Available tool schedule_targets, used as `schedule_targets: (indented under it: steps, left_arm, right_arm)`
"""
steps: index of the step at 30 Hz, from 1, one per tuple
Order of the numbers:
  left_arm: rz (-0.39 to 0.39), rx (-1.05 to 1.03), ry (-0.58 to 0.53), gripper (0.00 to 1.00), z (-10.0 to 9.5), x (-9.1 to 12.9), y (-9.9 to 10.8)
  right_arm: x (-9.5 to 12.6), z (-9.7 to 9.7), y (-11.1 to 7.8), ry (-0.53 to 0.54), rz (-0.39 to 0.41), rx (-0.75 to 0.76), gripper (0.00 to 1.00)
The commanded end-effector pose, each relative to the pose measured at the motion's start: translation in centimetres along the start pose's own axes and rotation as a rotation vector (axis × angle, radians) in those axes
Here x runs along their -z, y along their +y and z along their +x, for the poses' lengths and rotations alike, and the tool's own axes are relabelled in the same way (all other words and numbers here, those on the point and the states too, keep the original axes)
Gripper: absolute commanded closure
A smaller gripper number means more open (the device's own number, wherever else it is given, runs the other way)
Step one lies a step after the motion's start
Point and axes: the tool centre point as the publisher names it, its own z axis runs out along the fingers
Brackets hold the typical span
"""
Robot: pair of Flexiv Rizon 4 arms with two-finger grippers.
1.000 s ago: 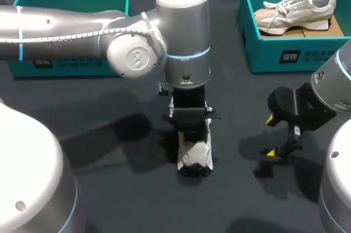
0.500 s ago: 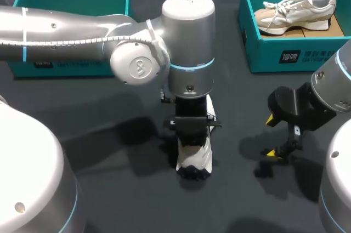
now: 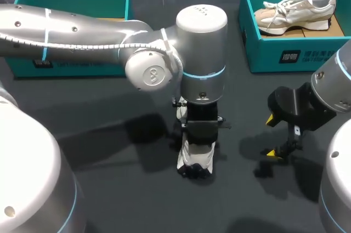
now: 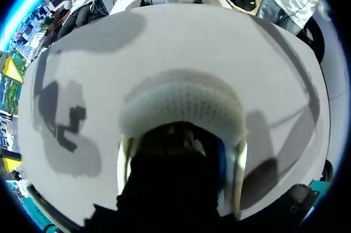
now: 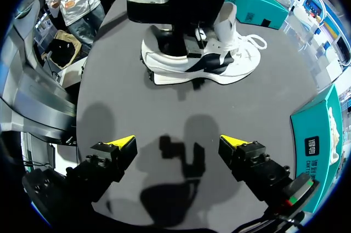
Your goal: Take the shoe out of the shoebox, open the shoe tongue, remove and reinsert the insole, then place the shoe into the shoebox
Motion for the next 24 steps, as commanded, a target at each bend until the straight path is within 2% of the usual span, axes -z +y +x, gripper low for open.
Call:
schedule_targets:
  steps: [1,6,13,18,24]
  left_arm:
    - [-0.053,-0.016,-0.009,1.0,1.1,2.9,-1.0]
    - [-0.112,-0.015,0.01,1.0,1.7,4.4,-1.0]
    - [-0.176,0.058,0.114,1.0,2.2,5.3,-0.2]
    - [-0.206,0.075,0.21,1.0,2.4,4.2,0.2]
    - [-0.198,0.1,0.258,1.0,2.9,2.0,0.5]
  right_arm:
    - [0.1,0.2,-0.1,-0.004,0.001,0.0,0.0]
    - [0.1,0.2,-0.1,-0.004,0.001,0.0,0.0]
    - [0.1,0.2,-0.1,-0.004,0.001,0.0,0.0]
    - [0.1,0.2,-0.1,-0.004,0.001,0.0,0.0]
    - [0.1,0.2,-0.1,-0.004,0.001,0.0,0.0]
